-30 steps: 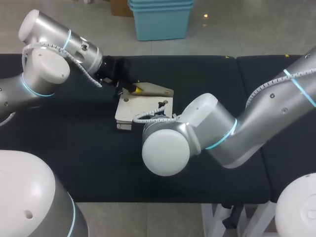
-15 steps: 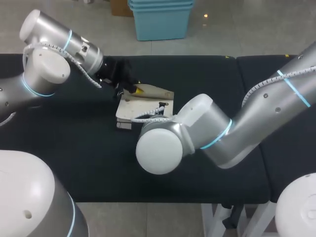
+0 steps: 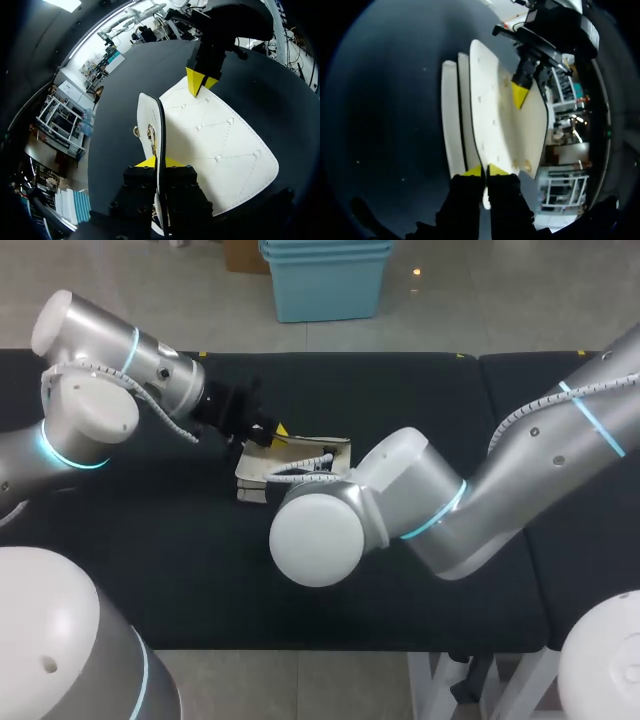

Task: Pick up the bag, open it, inspect its contents, close it, and place it on the opposite side

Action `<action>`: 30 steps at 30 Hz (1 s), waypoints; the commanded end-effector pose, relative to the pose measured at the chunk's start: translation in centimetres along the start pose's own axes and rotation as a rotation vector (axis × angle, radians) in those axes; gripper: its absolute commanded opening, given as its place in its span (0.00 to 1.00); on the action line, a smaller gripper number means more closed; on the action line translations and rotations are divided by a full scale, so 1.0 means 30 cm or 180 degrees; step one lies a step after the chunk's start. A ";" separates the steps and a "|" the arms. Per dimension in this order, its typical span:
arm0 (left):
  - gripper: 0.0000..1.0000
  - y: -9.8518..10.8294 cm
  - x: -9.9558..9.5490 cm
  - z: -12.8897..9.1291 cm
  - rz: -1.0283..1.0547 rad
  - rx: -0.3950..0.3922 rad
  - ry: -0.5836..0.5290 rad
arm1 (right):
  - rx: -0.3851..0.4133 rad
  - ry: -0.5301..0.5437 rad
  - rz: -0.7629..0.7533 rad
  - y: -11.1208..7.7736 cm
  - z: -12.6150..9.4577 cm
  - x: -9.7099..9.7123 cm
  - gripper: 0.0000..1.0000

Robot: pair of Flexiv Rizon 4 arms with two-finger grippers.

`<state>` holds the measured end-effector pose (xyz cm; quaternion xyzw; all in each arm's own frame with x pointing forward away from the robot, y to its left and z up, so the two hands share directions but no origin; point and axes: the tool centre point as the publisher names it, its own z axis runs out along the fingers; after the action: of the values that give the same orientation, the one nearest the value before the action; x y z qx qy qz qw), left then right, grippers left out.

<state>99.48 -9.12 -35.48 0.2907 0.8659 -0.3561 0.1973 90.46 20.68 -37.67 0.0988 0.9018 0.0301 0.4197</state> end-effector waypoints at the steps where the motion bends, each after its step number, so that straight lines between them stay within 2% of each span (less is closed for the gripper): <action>1: 0.00 -0.006 0.052 0.001 0.0032 0.0000 -0.0158 | 0.0013 -0.0016 0.0002 0.006 0.013 0.005 0.00; 7: 0.00 -0.008 0.056 -0.004 -0.0029 0.0023 -0.0199 | 0.0013 -0.0016 0.0002 0.006 0.013 0.005 0.00; 8: 0.04 -0.010 0.051 -0.010 -0.0033 0.0022 -0.0205 | 0.0013 -0.0016 0.0002 0.006 0.013 0.005 0.00; 9: 0.24 -0.012 0.043 -0.019 -0.0050 0.0043 -0.0233 | 0.0013 -0.0016 0.0002 0.006 0.013 0.005 0.00; 10: 0.31 -0.013 0.040 -0.023 -0.0049 0.0051 -0.0239 | 0.0013 -0.0016 0.0002 0.006 0.013 0.005 0.00; 11: 0.32 -0.015 0.034 -0.029 -0.0045 0.0043 -0.0258 | 0.0013 -0.0016 0.0002 0.006 0.013 0.005 0.00; 12: 0.38 -0.017 0.026 -0.035 -0.0040 0.0035 -0.0278 | 0.0013 -0.0016 0.0002 0.006 0.013 0.005 0.00; 16: 0.43 -0.032 0.011 -0.049 0.0010 0.0020 -0.0334 | 0.0013 -0.0016 0.0002 0.006 0.013 0.005 0.00; 19: 0.40 -0.041 0.002 -0.060 0.0042 0.0014 -0.0354 | 0.0013 -0.0016 0.0002 0.006 0.013 0.005 0.00; 23: 0.32 -0.044 -0.008 -0.076 0.0059 0.0022 -0.0374 | 0.0013 -0.0016 0.0002 0.006 0.013 0.005 0.00; 24: 0.23 -0.042 -0.013 -0.082 0.0057 0.0027 -0.0386 | 0.0013 -0.0016 0.0002 0.006 0.013 0.005 0.00; 25: 0.19 -0.043 -0.013 -0.084 0.0055 0.0027 -0.0392 | 0.0013 -0.0016 0.0002 0.006 0.013 0.005 0.00; 30: 0.20 -0.037 -0.019 -0.101 0.0052 0.0028 -0.0411 | 0.0013 -0.0016 0.0002 0.006 0.013 0.005 0.00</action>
<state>98.90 -8.02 -32.61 0.2743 0.8494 -0.3732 0.2532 90.57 20.71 -37.65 0.0993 0.9014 0.0291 0.4204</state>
